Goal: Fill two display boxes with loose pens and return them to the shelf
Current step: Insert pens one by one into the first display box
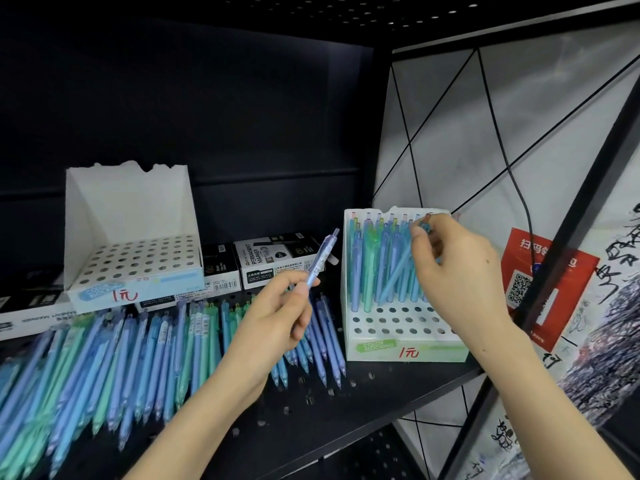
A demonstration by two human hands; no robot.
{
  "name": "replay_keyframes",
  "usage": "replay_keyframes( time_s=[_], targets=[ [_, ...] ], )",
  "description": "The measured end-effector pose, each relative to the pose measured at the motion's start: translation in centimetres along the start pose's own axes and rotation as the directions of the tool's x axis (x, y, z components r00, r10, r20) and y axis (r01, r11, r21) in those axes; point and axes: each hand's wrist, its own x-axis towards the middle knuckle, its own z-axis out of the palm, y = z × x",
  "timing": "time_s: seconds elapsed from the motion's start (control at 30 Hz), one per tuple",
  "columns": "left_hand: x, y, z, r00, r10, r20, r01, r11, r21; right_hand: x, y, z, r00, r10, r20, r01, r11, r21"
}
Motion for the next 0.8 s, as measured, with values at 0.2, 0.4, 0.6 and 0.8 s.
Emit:
replay_keyframes(
  time_s=[0.2,0.4,0.6,0.8],
  targets=[
    [0.1,-0.3,0.1,0.999,-0.010,0.033,0.011,1.000,-0.008,-0.1,0.3,0.3,0.999,-0.007,0.033,0.008,1.000,-0.024],
    [0.0,-0.5,0.1,1.000,0.001,0.028,-0.001,1.000,0.015,-0.6,0.3,1.7,0.998,0.055,0.031,-0.056,0.997,0.056],
    [0.0,-0.9,0.2,0.998,0.008,0.068,-0.012,0.998,0.069,-1.4,-0.2,2.8,0.994,0.094,-0.050,-0.086,0.985,0.148],
    [0.0,-0.9,0.4,0.996,0.026,0.079,-0.032,0.997,0.074,-1.9,-0.4,3.4,0.998,0.050,0.026,-0.052,0.995,0.086]
  ],
)
